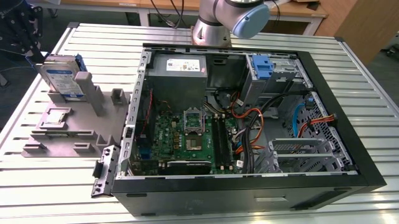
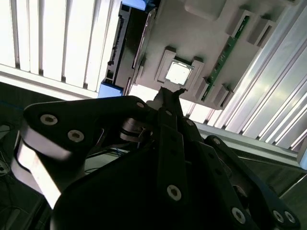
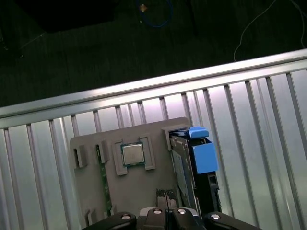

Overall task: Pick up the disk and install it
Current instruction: 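Pick up the disk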

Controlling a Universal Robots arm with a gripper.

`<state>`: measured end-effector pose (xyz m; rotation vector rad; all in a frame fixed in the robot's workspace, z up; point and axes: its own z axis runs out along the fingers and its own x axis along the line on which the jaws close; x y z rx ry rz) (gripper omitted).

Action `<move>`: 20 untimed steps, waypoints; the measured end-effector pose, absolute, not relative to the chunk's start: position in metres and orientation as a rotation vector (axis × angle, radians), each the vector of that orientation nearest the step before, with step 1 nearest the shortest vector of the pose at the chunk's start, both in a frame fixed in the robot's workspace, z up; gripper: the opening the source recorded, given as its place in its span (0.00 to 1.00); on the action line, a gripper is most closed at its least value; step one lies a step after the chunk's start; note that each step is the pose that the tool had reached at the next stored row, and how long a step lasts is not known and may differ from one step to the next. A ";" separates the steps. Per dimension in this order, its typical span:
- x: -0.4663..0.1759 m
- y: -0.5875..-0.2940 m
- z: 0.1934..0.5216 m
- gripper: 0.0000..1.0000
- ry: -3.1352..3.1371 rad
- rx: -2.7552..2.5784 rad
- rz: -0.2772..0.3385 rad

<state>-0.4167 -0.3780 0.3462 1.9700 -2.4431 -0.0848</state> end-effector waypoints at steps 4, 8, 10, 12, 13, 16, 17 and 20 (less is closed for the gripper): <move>-0.417 -0.378 0.346 0.10 -2.443 1.970 -0.085; -0.417 -0.378 0.346 0.10 -2.443 1.970 -0.085; -0.417 -0.378 0.346 0.10 -2.443 1.970 -0.085; -0.417 -0.378 0.346 0.10 -2.443 1.970 -0.085; -0.418 -0.377 0.346 0.10 -2.444 1.970 -0.084; -0.426 -0.374 0.346 0.10 -2.449 1.975 -0.076; -0.426 -0.373 0.346 0.10 -2.449 1.975 -0.076; -0.427 -0.367 0.345 0.10 -2.449 1.975 -0.077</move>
